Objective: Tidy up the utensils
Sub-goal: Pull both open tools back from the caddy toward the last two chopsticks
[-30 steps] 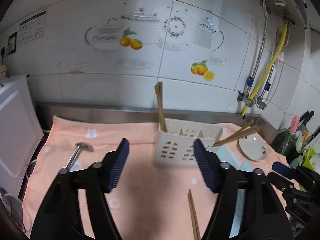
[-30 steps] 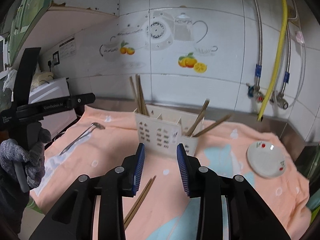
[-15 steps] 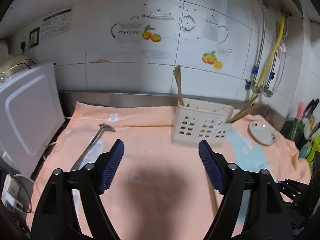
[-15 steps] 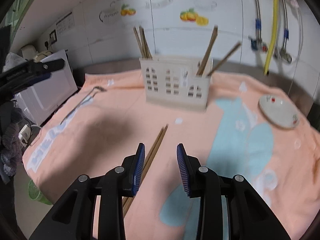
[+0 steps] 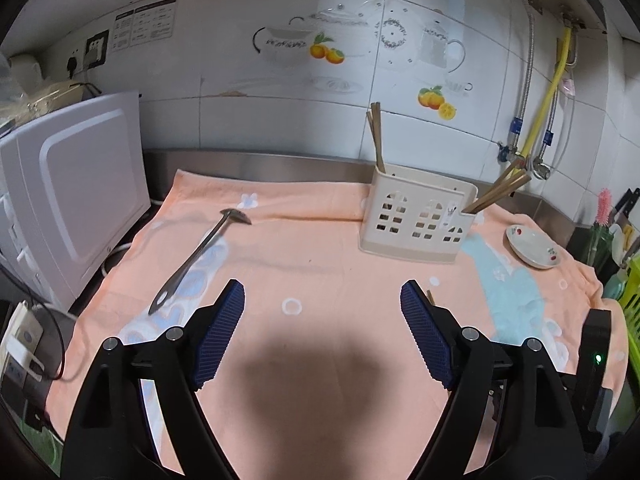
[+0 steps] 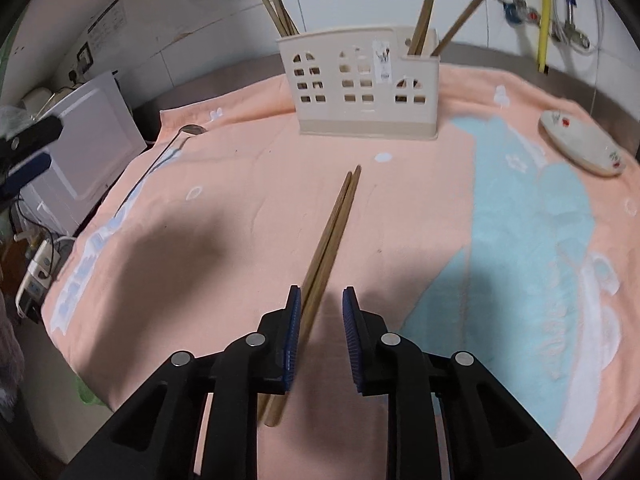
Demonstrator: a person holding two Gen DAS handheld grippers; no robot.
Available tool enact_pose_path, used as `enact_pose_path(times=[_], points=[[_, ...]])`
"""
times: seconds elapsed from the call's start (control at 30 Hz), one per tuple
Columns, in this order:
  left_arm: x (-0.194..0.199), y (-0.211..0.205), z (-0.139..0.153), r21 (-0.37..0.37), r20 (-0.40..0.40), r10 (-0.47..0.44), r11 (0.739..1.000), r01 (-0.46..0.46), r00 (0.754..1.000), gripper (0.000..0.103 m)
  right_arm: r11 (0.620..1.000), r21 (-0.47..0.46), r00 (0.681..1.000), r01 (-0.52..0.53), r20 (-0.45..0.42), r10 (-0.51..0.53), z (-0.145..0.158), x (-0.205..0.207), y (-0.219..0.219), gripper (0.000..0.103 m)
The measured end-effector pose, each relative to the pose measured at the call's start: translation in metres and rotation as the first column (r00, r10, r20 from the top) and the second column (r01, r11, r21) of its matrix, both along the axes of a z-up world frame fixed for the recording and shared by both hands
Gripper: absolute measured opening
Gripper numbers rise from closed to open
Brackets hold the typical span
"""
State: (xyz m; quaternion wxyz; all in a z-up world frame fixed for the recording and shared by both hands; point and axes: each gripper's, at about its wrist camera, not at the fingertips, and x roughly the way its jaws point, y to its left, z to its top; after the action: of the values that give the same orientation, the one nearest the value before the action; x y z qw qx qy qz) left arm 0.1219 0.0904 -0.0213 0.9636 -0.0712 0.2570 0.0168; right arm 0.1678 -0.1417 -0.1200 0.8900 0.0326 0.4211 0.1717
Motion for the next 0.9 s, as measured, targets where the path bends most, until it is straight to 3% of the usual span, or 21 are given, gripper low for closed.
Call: enact_pose_path(times=[0.4, 0.9], points=[[-0.004, 0.01, -0.018, -0.034, -0.034, 0.012, 0.999, -0.013, 0.999, 0.08, 0.999, 0.02, 0.998, 0.042, -0.055, -0.041, -0.018, 0.007, 0.008, 0.014], [-0.004, 0.01, -0.026, -0.047, -0.053, 0.007, 0.999, -0.009, 0.999, 0.08, 0.997, -0.05, 0.998, 0.06, -0.034, -0.062, -0.019, 0.01, 0.017, 0.011]])
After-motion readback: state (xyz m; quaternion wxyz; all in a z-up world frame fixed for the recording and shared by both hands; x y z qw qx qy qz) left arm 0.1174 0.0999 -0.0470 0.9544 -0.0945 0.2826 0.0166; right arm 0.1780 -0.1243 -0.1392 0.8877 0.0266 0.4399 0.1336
